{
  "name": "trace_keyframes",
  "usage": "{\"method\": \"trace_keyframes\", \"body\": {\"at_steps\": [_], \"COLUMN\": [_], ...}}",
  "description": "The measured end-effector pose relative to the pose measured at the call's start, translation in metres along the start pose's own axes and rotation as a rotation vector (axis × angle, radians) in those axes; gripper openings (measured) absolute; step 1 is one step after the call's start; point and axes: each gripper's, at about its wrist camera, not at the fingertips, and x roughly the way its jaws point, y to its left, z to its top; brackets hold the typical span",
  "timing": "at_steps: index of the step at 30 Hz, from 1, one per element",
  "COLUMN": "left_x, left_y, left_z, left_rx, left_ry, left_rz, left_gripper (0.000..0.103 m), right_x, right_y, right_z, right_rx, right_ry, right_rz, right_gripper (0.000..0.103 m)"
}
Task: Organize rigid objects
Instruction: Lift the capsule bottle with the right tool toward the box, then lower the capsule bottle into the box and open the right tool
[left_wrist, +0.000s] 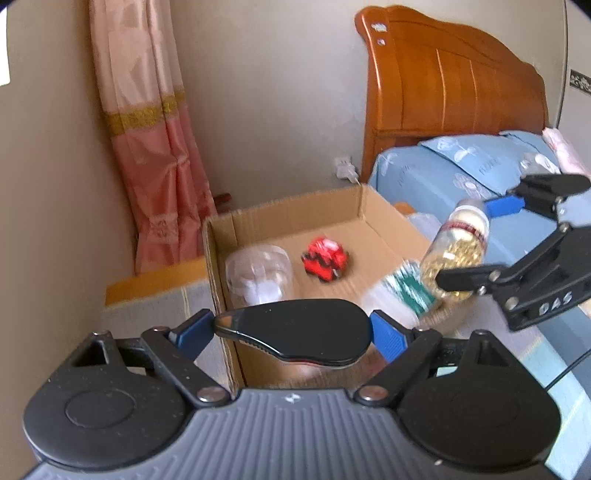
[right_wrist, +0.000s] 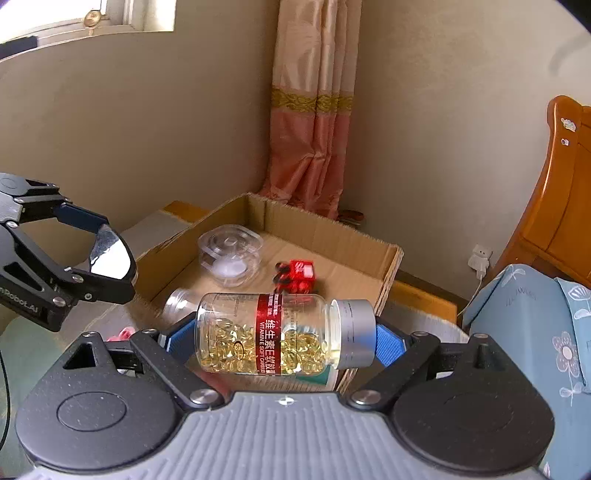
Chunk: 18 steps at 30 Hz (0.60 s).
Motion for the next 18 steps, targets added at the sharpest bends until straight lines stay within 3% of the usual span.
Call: {"method": "trace_keyframes", "body": {"at_steps": [9, 12, 14, 18], "left_x": [0.029, 0.035, 0.041, 0.051], "left_y": [0.018, 0.018, 0.019, 0.016], "left_z": [0.035, 0.041, 0.046, 0.053], "left_rx": [-0.003, 0.004, 0.007, 0.009], "left_ry": [-0.019, -0.022, -0.019, -0.011], "left_rz": [0.035, 0.031, 0.030, 0.014], "left_gripper": [0.089, 0.089, 0.089, 0.089], "right_x": [0.054, 0.069, 0.077, 0.077], "right_y": [-0.014, -0.017, -0.020, -0.022], "right_z": [0.028, 0.031, 0.030, 0.024], "right_rx": [-0.002, 0.003, 0.015, 0.045], "right_ry": [0.035, 0.047, 0.052, 0.041], "right_rz": [-0.013, -0.026, -0.034, -0.003], "right_gripper": [0.096, 0.096, 0.102, 0.103]}}
